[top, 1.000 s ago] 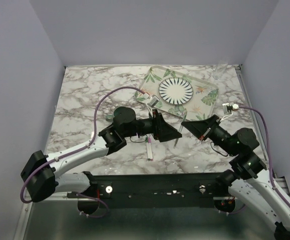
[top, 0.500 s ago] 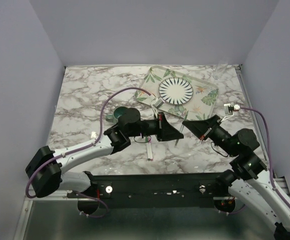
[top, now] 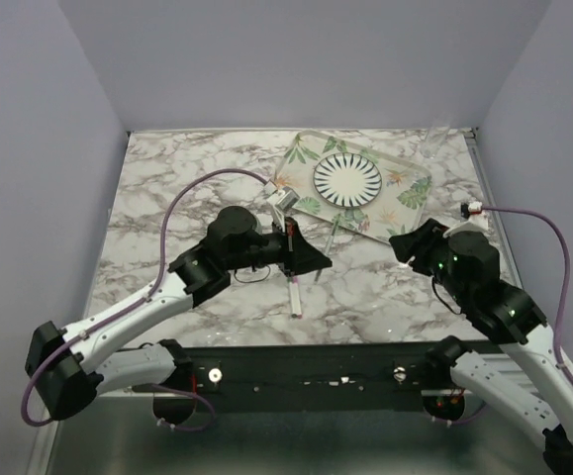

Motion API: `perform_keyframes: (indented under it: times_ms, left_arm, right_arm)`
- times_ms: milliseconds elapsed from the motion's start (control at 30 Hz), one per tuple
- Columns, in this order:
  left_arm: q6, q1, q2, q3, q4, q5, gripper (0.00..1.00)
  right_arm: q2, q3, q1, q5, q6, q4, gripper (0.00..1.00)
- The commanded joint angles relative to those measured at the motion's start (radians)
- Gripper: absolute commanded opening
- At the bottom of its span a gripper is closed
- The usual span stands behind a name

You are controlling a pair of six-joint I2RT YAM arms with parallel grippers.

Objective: Insert the pens into the pen caps

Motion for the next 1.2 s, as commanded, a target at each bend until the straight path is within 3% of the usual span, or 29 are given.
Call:
perform_keyframes:
  times_ms: [0,67,133,200,300,367,433,567,767,1067,1167]
  left_arm:
    - [0.250,0.008,-0.120,0.075,-0.330,-0.164,0.00]
    - [0.334,0.008,-0.173,0.080,-0.407,-0.274,0.00]
    - [0.390,0.008,-0.224,0.060,-0.450,-0.367,0.00]
    - [0.440,0.009,-0.255,0.043,-0.465,-0.466,0.00]
    - [0.462,0.009,-0.311,0.004,-0.459,-0.476,0.00]
    - [0.456,0.009,-0.344,-0.025,-0.435,-0.468,0.00]
    - [0.451,0.009,-0.361,-0.031,-0.426,-0.458,0.00]
    - [0.464,0.009,-0.402,-0.049,-0.410,-0.479,0.00]
    - [0.503,0.011,-0.480,-0.105,-0.355,-0.571,0.00]
    - [0.534,0.009,-0.543,-0.152,-0.297,-0.606,0.00]
    - [0.548,0.011,-0.569,-0.169,-0.278,-0.663,0.00]
  right_arm:
    - [0.146,0.060,-0.036,0.332,0.057,-0.263,0.60]
    - [0.197,0.052,-0.071,0.235,0.120,-0.240,0.60]
    - [0.244,0.012,-0.110,0.130,0.047,-0.100,0.59]
    - [0.292,-0.011,-0.133,0.124,-0.229,-0.013,0.59]
    - [0.366,-0.025,-0.138,0.108,-0.674,0.094,0.59]
    - [0.363,-0.057,-0.138,-0.039,-0.955,0.130,0.61]
    - [0.366,-0.072,-0.138,-0.132,-1.071,0.107,0.61]
    - [0.428,-0.029,-0.165,-0.270,-1.190,0.050,0.61]
    - [0.508,0.009,-0.188,-0.359,-1.317,-0.045,0.63]
    - [0.577,0.029,-0.282,-0.303,-1.412,-0.076,0.60]
    - [0.580,0.049,-0.315,-0.352,-1.444,-0.105,0.52]
